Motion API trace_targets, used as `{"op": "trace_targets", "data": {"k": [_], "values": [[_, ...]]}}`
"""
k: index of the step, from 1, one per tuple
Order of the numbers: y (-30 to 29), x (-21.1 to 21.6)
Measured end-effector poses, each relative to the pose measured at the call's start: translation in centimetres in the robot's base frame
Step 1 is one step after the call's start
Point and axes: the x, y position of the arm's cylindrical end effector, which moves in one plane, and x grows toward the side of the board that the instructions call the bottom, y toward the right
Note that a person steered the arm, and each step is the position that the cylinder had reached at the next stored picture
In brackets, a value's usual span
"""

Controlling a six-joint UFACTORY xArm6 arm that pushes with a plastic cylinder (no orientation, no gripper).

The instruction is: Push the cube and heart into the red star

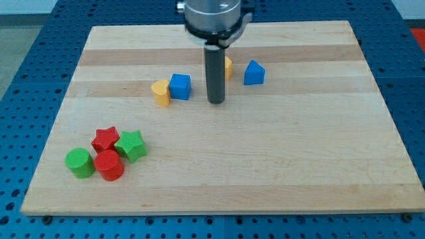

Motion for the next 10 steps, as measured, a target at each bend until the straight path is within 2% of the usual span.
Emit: {"op": "trace_targets", "data": {"k": [2,10], "values": [[-1.1,-3.0],[-17.4,-2.1]]}}
